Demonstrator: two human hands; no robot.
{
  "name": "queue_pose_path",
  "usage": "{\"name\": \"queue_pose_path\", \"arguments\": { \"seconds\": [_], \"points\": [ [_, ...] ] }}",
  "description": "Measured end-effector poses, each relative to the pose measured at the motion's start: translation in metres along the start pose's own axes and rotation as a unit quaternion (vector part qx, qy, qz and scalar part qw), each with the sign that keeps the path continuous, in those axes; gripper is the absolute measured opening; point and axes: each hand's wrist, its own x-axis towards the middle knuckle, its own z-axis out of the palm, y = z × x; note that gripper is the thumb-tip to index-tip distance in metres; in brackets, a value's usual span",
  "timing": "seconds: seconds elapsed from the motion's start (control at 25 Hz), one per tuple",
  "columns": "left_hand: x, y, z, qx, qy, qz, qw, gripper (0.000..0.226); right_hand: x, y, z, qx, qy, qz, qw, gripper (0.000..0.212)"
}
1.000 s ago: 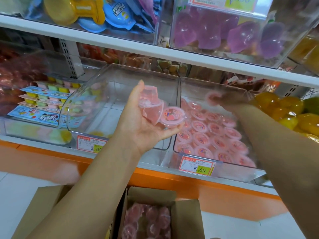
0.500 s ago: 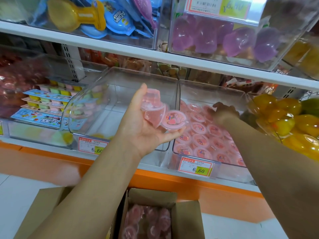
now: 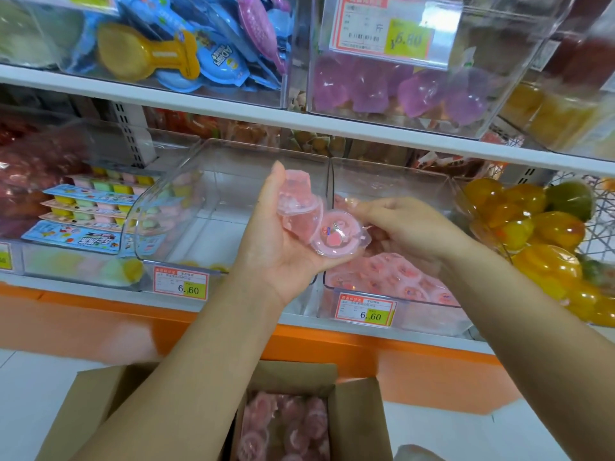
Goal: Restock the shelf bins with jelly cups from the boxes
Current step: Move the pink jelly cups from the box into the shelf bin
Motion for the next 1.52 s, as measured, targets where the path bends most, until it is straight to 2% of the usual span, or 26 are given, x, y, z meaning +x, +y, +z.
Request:
{"name": "queue_pose_path", "arguments": {
  "seconds": [0.16,0.24,0.28,0.36,0.4,0.48,0.52,0.6,0.72,0.88,1.08,1.12,1.2,1.32,1.4,1.52],
  "points": [
    [0.006,-0.004,-0.001,-0.010,0.004,0.014,1.000,0.067,-0.001,0.005,-0.006,0.027,-0.010,0.020,0.999,0.020],
    [0.009,-0.003,-0.004,-0.021,0.036,0.032,0.999,0.062,0.004,0.011,-0.021,0.026,0.056,0.021,0.998,0.020],
    [0.011,0.000,-0.007,-0.027,0.052,0.042,0.997,0.060,0.013,0.014,-0.035,-0.004,0.127,0.012,0.992,0.018],
    [0.014,0.007,-0.012,-0.042,0.067,0.063,0.995,0.059,0.044,0.027,-0.078,-0.184,0.281,0.016,0.942,0.011],
    [0.014,0.011,-0.014,-0.043,0.067,0.072,0.994,0.057,0.061,0.034,-0.098,-0.304,0.310,0.044,0.900,0.012],
    [0.015,0.016,-0.016,-0.035,0.062,0.081,0.994,0.052,0.092,0.048,-0.119,-0.457,0.308,0.105,0.828,0.021],
    [0.015,0.016,-0.016,-0.032,0.060,0.082,0.994,0.050,0.103,0.056,-0.121,-0.480,0.306,0.121,0.813,0.023],
    [0.015,0.015,-0.016,-0.026,0.055,0.076,0.995,0.048,0.116,0.065,-0.116,-0.488,0.304,0.133,0.807,0.027],
    [0.018,0.012,-0.015,-0.023,0.049,0.063,0.997,0.047,0.118,0.074,-0.107,-0.543,0.288,0.146,0.776,0.033],
    [0.020,0.011,-0.015,-0.022,0.047,0.051,0.997,0.045,0.122,0.079,-0.111,-0.615,0.247,0.151,0.733,0.025],
    [0.019,0.010,-0.016,-0.019,0.032,0.033,0.999,0.046,0.110,0.089,-0.104,-0.617,0.166,0.175,0.749,0.033],
    [0.018,0.010,-0.015,-0.018,0.029,0.032,0.999,0.047,0.108,0.092,-0.103,-0.607,0.155,0.171,0.761,0.037],
    [0.017,0.009,-0.015,-0.018,0.026,0.030,0.999,0.047,0.107,0.096,-0.104,-0.600,0.134,0.140,0.776,0.046],
    [0.013,0.009,-0.015,-0.022,0.026,0.029,0.999,0.046,0.109,0.110,-0.091,-0.582,0.084,0.084,0.805,0.048],
    [0.012,0.009,-0.015,-0.022,0.030,0.029,0.999,0.046,0.111,0.115,-0.079,-0.545,0.053,0.111,0.829,0.051],
    [0.009,0.011,-0.015,-0.023,0.031,0.028,0.999,0.043,0.115,0.118,-0.074,-0.530,0.059,0.135,0.835,0.055]
  ]
}}
